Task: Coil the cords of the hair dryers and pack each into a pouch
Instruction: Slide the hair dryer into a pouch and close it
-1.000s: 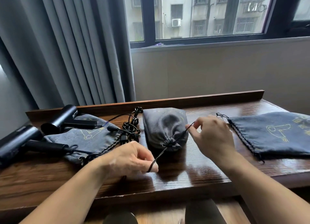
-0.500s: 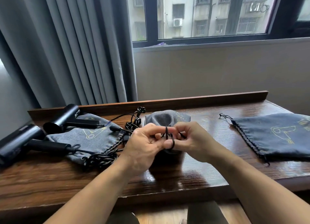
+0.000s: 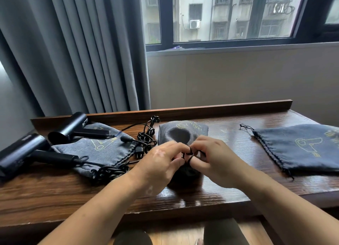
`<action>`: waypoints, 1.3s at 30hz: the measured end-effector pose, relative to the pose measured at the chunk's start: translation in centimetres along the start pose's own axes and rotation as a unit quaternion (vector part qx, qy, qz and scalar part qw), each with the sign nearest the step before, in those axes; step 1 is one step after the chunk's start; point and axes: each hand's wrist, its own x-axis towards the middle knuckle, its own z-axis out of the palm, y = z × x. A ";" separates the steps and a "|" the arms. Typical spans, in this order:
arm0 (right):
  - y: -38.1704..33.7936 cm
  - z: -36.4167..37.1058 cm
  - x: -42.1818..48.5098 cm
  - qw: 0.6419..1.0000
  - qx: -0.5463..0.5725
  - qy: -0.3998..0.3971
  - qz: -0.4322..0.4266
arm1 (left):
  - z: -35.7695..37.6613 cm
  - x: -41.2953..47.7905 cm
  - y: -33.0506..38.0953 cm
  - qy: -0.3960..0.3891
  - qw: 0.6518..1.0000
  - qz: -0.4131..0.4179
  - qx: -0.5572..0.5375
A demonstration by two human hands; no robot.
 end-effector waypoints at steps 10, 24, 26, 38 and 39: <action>0.7 0.6 -1.9 0.995 0.084 0.048 0.006 | 0.6 -1.1 0.8 0.064 0.989 -0.071 -0.111; 3.6 -1.7 -4.9 1.000 -0.013 -0.021 0.001 | -1.9 -3.1 -2.0 -0.047 0.990 -0.132 -0.004; 4.1 -1.9 -4.8 0.999 -0.043 -0.016 -0.013 | -1.9 -3.1 -2.4 -0.048 0.990 -0.133 0.008; 3.6 -1.6 -3.5 0.943 0.252 0.028 0.216 | -1.3 -1.2 -1.9 0.095 0.885 -0.318 -0.326; 3.2 -1.2 -2.8 0.943 0.239 0.032 0.228 | -0.6 -0.3 -1.7 0.090 0.879 -0.344 -0.317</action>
